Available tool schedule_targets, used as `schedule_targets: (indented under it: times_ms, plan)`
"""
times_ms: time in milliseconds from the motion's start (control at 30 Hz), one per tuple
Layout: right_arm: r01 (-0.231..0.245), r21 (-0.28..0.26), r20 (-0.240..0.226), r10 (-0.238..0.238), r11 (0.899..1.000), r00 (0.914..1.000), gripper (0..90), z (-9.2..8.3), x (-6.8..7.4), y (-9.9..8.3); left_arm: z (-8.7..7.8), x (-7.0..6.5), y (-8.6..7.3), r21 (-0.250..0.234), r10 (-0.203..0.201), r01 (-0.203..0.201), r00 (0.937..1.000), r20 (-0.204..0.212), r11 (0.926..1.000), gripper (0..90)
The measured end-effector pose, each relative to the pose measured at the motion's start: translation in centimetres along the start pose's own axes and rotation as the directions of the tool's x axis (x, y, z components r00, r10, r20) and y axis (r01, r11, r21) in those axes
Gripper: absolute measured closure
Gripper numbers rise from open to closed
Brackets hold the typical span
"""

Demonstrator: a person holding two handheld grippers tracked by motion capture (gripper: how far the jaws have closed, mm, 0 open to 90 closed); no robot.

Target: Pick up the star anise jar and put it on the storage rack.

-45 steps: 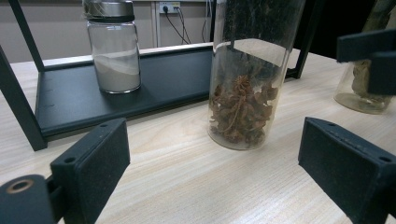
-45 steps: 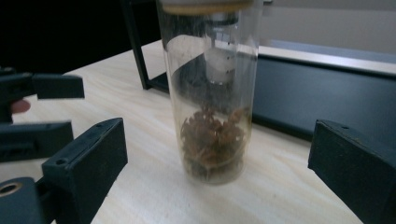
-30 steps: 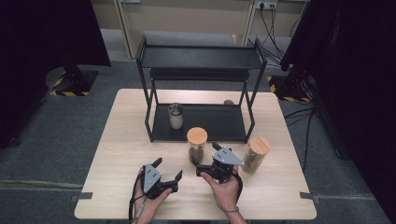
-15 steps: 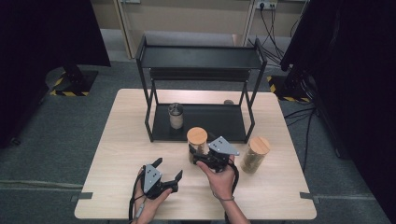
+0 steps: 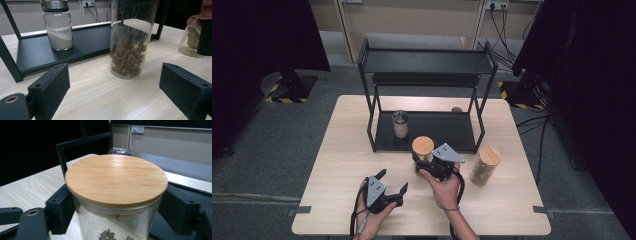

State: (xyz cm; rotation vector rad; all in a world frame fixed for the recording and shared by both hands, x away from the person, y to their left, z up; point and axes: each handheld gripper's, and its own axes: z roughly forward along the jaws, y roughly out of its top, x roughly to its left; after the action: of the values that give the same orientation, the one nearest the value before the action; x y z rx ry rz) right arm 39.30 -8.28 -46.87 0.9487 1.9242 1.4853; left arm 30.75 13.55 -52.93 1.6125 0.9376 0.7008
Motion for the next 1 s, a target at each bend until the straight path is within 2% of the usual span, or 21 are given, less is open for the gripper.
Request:
schedule_targets:
  times_ms: [533, 1000]
  plan:
    - [0.000, -0.008, 0.016, 0.001, 1.000, 0.9999, 25.4, -0.3, 0.0, 0.2, 0.0, -0.1, 0.0, -0.001, 0.009, -0.009, 1.0000, -0.001, 1.0000, 9.0]
    - [-0.004, -0.033, 0.042, 0.005, 0.999, 0.9991, 25.5, -0.7, -0.7, 1.7, 0.0, -0.1, 0.0, -0.002, 0.016, -0.016, 0.9999, -0.003, 0.9999, 9.0]
